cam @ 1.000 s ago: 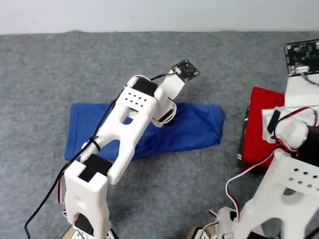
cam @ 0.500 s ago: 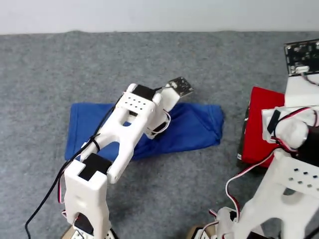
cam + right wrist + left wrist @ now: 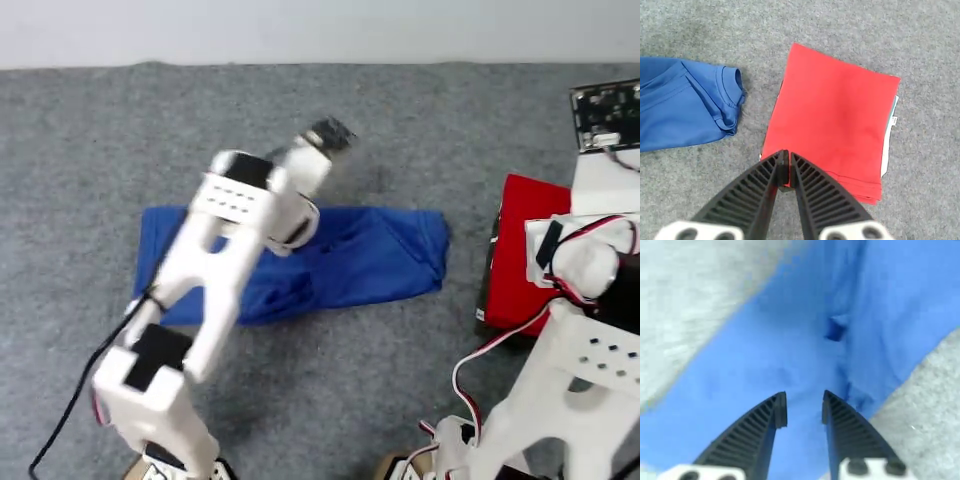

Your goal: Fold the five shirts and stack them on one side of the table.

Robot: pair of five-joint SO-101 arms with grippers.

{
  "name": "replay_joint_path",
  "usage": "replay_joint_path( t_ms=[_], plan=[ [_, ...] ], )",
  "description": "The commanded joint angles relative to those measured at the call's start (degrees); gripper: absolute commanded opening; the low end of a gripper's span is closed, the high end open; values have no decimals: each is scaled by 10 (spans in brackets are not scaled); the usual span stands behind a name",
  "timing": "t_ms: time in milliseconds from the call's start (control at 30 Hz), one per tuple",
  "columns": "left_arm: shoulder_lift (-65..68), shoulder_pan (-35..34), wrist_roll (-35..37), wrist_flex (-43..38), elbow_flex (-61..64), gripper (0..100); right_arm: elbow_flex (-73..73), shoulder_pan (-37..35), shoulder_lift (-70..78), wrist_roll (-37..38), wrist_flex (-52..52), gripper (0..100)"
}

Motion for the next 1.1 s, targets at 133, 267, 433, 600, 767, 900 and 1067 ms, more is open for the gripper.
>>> replay_joint_path(
  t_ms=[133,267,433,600,767,900,1067],
  plan=[
    [-62,-187,30,58,-17,197,-1,5,-14,-7,19,14],
    [-55,-278,29,68,-18,265,-1,5,-12,-7,19,14],
    [17,-335,9,47,-22,276,-1,5,-12,-7,19,14],
    [105,-350,12,21,-44,276,-1,5,-12,-7,19,14],
    [186,-350,13,16,-95,276,-1,7,-14,-7,19,14],
    [251,-361,13,21,-136,275,-1,7,-17,-4,19,14],
    [327,-361,10,59,-180,245,-1,7,-17,-4,19,13]
  ],
)
